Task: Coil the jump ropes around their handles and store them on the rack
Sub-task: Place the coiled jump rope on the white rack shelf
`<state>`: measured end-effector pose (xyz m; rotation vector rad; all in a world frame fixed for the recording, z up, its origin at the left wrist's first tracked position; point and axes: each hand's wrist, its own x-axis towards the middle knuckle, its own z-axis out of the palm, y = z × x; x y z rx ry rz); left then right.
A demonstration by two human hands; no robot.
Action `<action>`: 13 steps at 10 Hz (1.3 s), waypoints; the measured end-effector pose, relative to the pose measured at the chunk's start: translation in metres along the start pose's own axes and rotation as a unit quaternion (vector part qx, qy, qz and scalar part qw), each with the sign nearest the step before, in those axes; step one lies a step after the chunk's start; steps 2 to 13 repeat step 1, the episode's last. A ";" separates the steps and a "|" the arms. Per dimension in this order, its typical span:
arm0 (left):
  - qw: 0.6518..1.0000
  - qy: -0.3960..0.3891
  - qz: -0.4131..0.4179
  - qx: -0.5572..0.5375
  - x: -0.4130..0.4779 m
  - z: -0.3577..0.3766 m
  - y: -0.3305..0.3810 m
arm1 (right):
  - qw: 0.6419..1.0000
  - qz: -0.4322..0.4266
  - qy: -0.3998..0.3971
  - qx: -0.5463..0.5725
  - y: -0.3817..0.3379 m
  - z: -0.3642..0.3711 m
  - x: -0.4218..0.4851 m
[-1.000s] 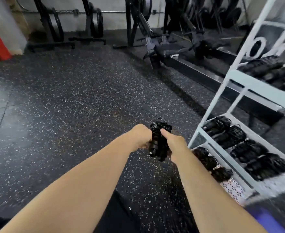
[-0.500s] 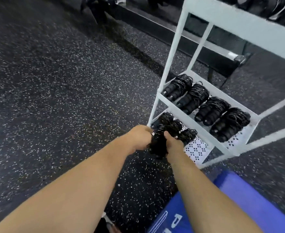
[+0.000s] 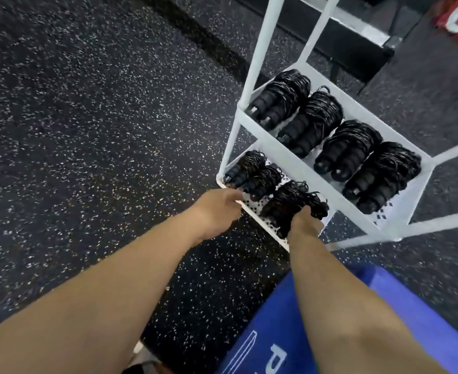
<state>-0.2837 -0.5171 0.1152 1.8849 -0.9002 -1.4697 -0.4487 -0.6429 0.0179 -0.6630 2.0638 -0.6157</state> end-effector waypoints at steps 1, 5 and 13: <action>0.999 -0.013 -0.019 -0.028 0.003 -0.001 -0.010 | 0.993 0.012 0.014 -0.114 0.004 0.005 0.030; 0.999 -0.013 -0.019 -0.028 0.003 -0.001 -0.010 | 0.993 0.012 0.014 -0.114 0.004 0.005 0.030; 0.999 -0.013 -0.019 -0.028 0.003 -0.001 -0.010 | 0.993 0.012 0.014 -0.114 0.004 0.005 0.030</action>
